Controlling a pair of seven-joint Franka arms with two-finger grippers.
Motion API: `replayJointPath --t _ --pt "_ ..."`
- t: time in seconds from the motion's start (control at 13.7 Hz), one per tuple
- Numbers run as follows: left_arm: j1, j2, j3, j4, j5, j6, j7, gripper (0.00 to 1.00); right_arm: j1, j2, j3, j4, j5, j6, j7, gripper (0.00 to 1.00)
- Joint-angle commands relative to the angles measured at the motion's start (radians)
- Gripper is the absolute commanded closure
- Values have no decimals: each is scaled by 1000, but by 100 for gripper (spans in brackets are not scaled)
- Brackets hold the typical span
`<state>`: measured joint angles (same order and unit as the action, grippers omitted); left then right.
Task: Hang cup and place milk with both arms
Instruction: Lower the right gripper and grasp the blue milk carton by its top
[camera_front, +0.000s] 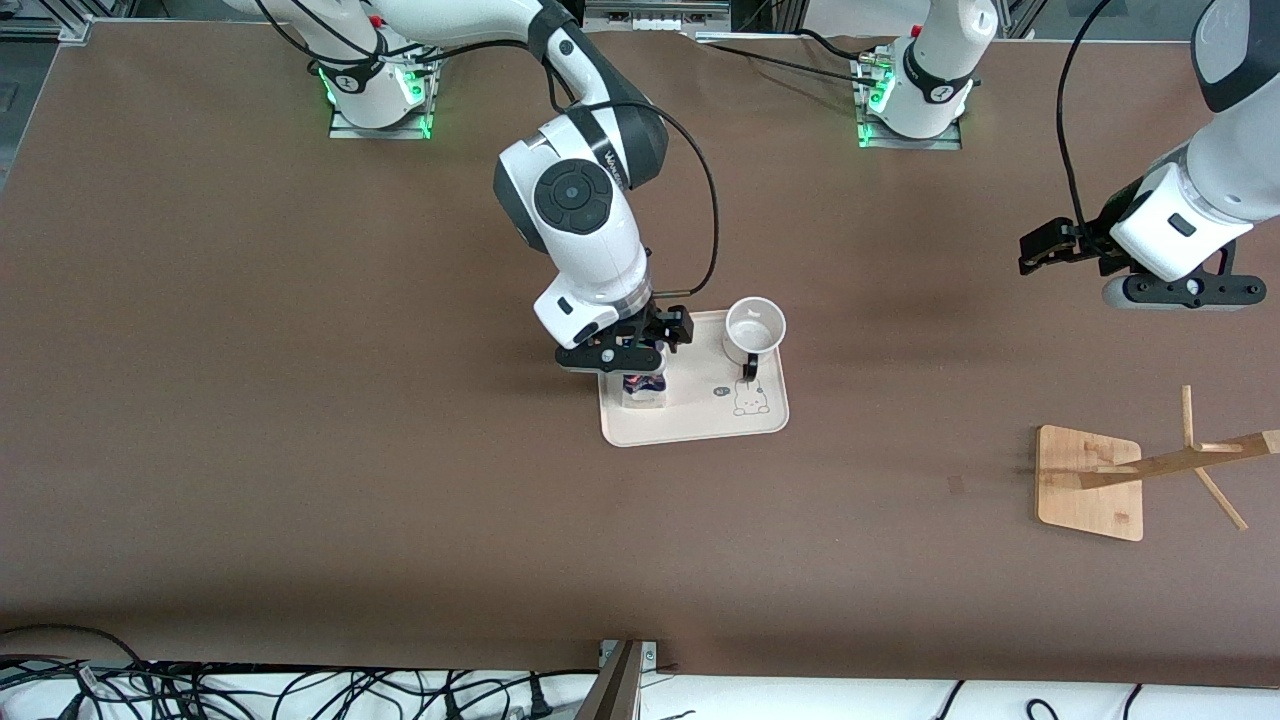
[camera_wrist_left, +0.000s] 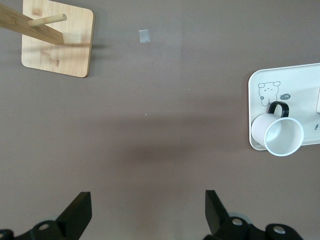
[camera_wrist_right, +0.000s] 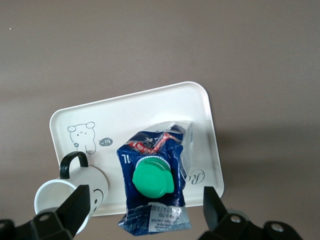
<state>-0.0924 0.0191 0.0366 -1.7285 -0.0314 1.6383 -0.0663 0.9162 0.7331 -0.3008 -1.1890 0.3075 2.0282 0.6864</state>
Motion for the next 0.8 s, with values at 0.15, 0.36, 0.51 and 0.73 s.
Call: replayJointPath --t 0.15,0.36,0.51,0.73 --pt "-4 7 -4 15 -18 -2 2 0 9 38 -17 35 22 -6 -28 0" --pt "-4 7 -4 15 -18 -3 2 0 9 52 -17 35 22 -6 -59 0" --pt "-4 7 -4 17 -18 -3 2 0 9 52 -18 34 22 -12 -102 0" --pt "-6 12 -6 17 -18 -3 0 0 9 52 -15 34 19 -14 -107 0"
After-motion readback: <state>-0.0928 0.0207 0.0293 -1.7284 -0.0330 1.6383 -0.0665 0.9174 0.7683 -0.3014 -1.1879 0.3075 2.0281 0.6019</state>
